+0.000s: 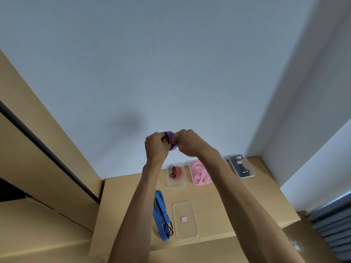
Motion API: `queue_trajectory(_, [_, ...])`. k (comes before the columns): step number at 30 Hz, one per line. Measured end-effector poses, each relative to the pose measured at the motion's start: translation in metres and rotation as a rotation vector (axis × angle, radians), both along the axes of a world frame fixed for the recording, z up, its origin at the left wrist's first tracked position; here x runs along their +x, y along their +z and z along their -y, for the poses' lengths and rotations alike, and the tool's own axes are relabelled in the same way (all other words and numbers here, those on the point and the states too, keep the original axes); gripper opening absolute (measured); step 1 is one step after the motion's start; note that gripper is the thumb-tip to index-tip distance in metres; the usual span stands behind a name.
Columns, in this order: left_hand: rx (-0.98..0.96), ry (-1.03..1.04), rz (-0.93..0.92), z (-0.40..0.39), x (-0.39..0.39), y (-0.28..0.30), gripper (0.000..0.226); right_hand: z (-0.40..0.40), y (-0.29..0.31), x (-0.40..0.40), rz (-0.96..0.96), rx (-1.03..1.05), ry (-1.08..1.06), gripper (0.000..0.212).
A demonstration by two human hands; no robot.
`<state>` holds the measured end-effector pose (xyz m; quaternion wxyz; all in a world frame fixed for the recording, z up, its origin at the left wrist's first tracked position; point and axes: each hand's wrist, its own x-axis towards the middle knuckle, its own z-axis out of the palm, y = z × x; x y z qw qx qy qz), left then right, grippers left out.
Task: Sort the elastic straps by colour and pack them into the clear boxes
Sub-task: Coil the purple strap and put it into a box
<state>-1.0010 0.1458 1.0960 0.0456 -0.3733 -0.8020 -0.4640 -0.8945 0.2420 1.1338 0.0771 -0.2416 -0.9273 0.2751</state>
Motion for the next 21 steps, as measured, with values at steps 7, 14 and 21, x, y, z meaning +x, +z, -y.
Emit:
queue_trajectory(7, [-0.166, -0.196, 0.165, 0.0, -0.023, 0.001, 0.024, 0.001, -0.001, 0.005, -0.082, 0.113, -0.067, 0.024])
queue_trajectory(14, [-0.218, -0.348, 0.313, 0.007, -0.021, 0.002, 0.03, -0.002, 0.001, 0.004, -0.09, 0.27, -0.06, 0.016])
queue_trajectory(21, [0.002, -0.535, 0.581, 0.023, -0.015, 0.001, 0.039, -0.009, 0.002, 0.016, -0.498, -0.541, -0.08, 0.002])
